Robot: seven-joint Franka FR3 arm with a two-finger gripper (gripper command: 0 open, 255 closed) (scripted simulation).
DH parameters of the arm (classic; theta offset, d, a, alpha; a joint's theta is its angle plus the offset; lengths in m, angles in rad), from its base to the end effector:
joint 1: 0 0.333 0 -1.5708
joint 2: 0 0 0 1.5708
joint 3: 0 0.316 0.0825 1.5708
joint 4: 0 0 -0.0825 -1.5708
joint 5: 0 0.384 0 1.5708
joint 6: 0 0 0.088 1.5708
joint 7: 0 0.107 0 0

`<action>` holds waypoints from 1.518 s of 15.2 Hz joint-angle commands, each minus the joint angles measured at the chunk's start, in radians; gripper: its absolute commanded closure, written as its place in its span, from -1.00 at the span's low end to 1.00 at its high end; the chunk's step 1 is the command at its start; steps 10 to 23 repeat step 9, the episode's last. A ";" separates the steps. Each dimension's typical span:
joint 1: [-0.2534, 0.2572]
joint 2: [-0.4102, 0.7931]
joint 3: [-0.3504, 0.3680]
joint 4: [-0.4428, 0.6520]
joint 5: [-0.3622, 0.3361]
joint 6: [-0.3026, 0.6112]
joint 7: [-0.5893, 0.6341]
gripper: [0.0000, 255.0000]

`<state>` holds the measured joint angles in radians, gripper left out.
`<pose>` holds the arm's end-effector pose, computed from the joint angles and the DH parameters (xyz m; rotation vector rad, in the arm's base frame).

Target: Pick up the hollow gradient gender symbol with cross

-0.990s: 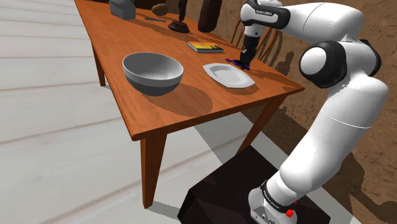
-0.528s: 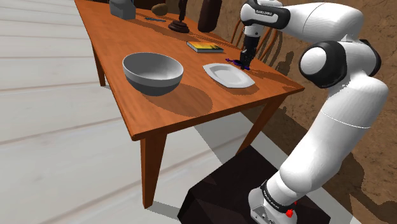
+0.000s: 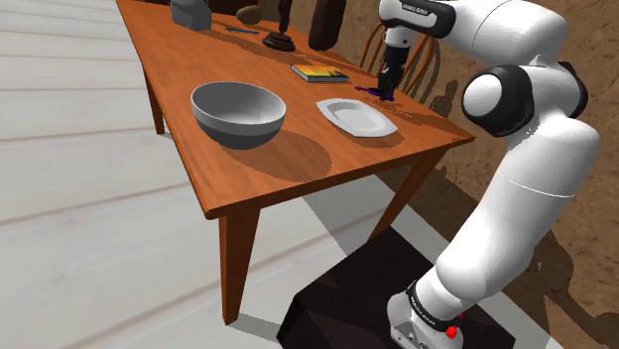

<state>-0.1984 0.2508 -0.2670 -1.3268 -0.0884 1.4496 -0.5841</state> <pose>0.5540 -0.2657 0.5870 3.0500 0.1791 -0.2757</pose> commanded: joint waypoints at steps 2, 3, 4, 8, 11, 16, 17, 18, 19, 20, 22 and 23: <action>-0.004 0.016 -0.001 0.067 0.003 -0.052 -0.009 1.00; -0.005 0.022 -0.002 0.090 0.005 -0.068 -0.012 1.00; -0.007 0.029 -0.002 0.114 0.006 -0.085 -0.014 1.00; -0.013 0.054 -0.004 0.194 0.011 -0.140 -0.024 1.00; -0.013 0.054 -0.004 0.194 0.011 -0.140 -0.024 1.00; -0.013 0.054 -0.004 0.194 0.011 -0.140 -0.024 1.00; -0.013 0.054 -0.004 0.194 0.011 -0.140 -0.024 1.00; -0.013 0.054 -0.004 0.194 0.011 -0.140 -0.024 1.00; -0.013 0.054 -0.004 0.194 0.011 -0.140 -0.024 1.00; -0.013 0.054 -0.004 0.194 0.011 -0.140 -0.024 1.00; -0.013 0.054 -0.004 0.194 0.011 -0.140 -0.024 1.00; -0.013 0.054 -0.004 0.194 0.011 -0.140 -0.024 1.00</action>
